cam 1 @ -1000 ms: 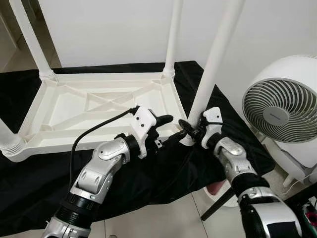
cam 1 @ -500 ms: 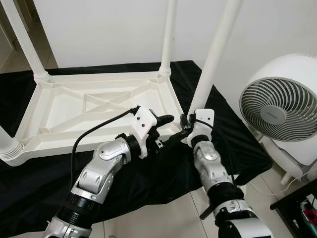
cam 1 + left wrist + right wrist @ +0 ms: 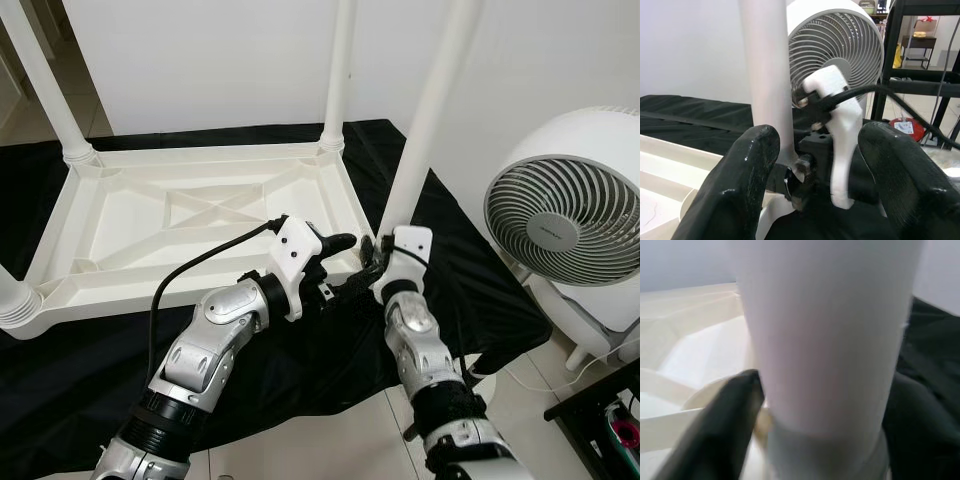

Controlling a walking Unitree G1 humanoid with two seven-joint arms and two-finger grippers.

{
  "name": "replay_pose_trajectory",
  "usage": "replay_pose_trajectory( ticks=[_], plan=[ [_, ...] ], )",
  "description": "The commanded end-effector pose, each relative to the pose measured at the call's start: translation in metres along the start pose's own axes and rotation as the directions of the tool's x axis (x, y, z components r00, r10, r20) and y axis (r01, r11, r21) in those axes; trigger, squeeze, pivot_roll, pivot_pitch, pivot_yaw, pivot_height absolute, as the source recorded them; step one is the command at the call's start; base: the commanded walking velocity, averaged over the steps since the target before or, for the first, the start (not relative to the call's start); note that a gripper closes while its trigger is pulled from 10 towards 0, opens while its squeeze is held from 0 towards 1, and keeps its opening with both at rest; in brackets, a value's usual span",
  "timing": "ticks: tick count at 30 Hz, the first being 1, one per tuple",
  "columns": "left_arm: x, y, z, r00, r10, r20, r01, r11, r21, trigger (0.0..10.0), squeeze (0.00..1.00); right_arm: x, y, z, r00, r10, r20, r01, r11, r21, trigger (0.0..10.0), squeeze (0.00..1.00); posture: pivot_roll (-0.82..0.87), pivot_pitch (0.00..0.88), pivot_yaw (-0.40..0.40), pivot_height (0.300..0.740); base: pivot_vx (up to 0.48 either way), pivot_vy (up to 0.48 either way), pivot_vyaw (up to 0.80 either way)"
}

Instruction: Building children table

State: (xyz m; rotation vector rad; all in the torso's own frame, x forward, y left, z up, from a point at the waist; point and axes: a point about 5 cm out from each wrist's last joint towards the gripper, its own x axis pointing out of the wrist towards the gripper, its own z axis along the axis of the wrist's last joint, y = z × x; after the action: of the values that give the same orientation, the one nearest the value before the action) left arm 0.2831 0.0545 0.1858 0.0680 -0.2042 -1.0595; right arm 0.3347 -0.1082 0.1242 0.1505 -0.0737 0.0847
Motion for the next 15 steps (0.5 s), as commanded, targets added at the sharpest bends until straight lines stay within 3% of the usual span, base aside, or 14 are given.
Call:
replay_pose_trajectory(
  ticks=[1,3,7,8,9,15],
  plan=[
    [0.001,-0.004,-0.002,1.000,-0.010,-0.006,0.010,1.000,0.002,10.0,0.00,-0.003,0.003,0.001,0.999,0.049,0.000,-0.049,0.998,0.027,10.0,1.00,0.06,0.004,-0.040,0.740,0.000,0.000,0.00],
    [0.001,-0.004,-0.002,1.000,-0.010,-0.006,0.010,1.000,0.002,10.0,0.00,-0.003,0.003,0.001,0.999,0.049,0.000,-0.049,0.998,0.027,10.0,1.00,0.06,0.004,-0.040,0.740,0.000,0.000,0.00],
    [-0.001,-0.003,-0.002,1.000,-0.011,-0.009,0.011,1.000,0.002,10.0,0.00,-0.010,-0.005,0.005,0.986,0.169,0.013,-0.168,0.985,-0.023,10.0,1.00,0.05,0.006,-0.034,0.740,0.000,0.000,0.00],
    [-0.002,-0.004,-0.003,1.000,-0.014,-0.013,0.014,1.000,0.001,10.0,0.00,-0.016,-0.014,0.008,0.970,0.243,0.012,-0.242,0.969,-0.050,10.0,0.00,0.05,0.007,-0.033,0.740,0.000,0.000,0.00],
    [-0.002,-0.004,-0.003,1.000,-0.019,-0.016,0.019,1.000,-0.001,10.0,0.00,-0.022,-0.023,0.010,0.954,0.300,0.003,-0.299,0.952,-0.069,10.0,0.00,0.05,0.008,-0.032,0.740,0.000,0.000,0.00],
    [-0.001,-0.005,-0.004,0.999,-0.029,-0.020,0.029,1.000,-0.003,10.0,0.00,-0.026,-0.040,0.016,0.934,0.357,-0.015,-0.356,0.929,-0.104,10.0,0.00,0.04,0.012,-0.021,0.740,0.000,0.000,0.00]
  ],
)
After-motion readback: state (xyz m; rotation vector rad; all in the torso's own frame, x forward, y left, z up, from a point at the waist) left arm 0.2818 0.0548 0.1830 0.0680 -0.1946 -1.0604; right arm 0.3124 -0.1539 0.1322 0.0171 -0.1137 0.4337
